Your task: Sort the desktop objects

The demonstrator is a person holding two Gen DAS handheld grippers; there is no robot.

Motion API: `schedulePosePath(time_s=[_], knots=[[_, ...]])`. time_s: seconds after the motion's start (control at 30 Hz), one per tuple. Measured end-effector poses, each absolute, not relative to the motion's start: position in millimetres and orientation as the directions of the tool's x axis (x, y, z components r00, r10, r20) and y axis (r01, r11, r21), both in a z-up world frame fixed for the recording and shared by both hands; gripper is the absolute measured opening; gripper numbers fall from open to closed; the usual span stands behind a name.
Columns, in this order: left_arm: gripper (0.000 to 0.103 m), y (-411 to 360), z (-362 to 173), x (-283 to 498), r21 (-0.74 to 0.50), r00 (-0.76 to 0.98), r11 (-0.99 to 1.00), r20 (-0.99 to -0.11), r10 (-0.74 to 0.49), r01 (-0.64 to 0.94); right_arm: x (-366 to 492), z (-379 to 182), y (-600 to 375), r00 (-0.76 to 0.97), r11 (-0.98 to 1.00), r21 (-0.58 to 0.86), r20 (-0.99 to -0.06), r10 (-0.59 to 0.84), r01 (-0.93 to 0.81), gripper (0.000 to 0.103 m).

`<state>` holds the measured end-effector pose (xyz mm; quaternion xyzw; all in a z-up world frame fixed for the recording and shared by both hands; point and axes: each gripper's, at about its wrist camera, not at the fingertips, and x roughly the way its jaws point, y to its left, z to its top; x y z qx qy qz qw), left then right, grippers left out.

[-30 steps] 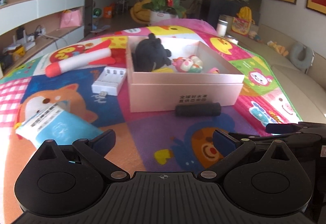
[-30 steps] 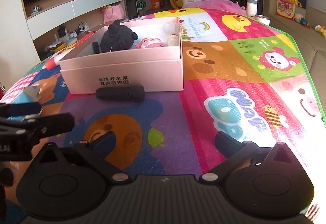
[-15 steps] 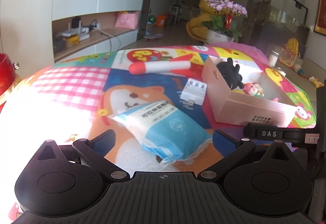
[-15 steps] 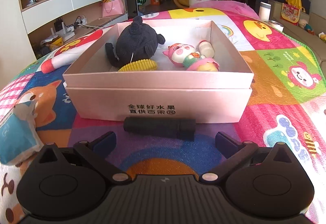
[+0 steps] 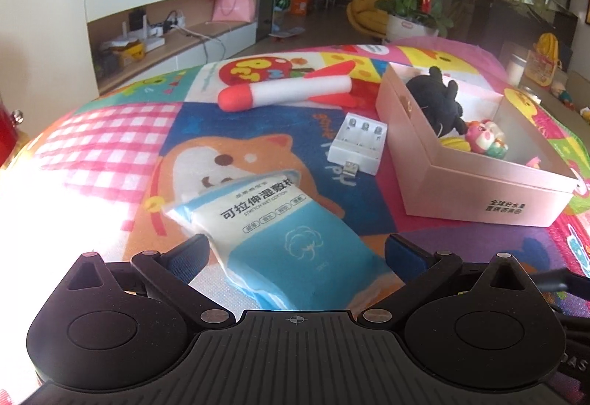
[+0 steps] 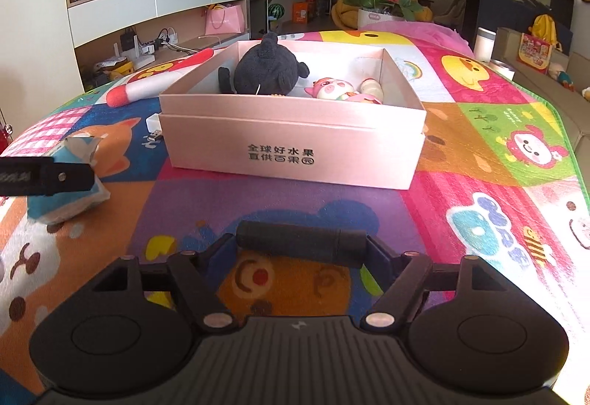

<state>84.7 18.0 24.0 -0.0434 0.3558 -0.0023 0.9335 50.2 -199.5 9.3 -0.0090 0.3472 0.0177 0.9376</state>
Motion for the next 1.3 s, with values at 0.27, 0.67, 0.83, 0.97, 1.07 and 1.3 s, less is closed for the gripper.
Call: schedulePosePath(time_s=[0.27, 0.67, 0.83, 0.97, 1.07, 1.3], knots=[[0.082, 22, 18, 81, -0.046, 0.751, 0.999, -0.659, -0.040, 0.013, 40, 9, -202, 0.761, 0.999, 0.003, -0.648, 0.041, -0.051, 0.075], [0.066, 11, 39, 21, -0.052, 0.724, 0.978, -0.664, -0.185, 0.202, 21, 17, -217, 0.721, 0.992, 0.057, -0.683, 0.120, -0.111, 0.075], [0.058, -1, 49, -5, -0.060, 0.715, 0.958, -0.653, -0.249, 0.279, -10, 38, -230, 0.718, 0.983, 0.059, -0.675, 0.168, -0.174, 0.075], [0.058, -11, 60, -15, -0.020, 0.745, 0.948, -0.614, -0.261, 0.317, -30, 71, -243, 0.784, 0.985, 0.042, -0.600, 0.159, -0.168, 0.075], [0.058, -15, 53, -16, -0.009, 0.731, 0.943, -0.630, -0.263, 0.332, -43, 92, -247, 0.832, 0.985, 0.021, -0.532, 0.157, -0.172, 0.075], [0.080, -20, 37, -22, 0.026, 0.706, 0.928, -0.657, -0.265, 0.373, -44, 75, -235, 0.805, 0.978, 0.032, -0.562, 0.187, -0.205, 0.075]])
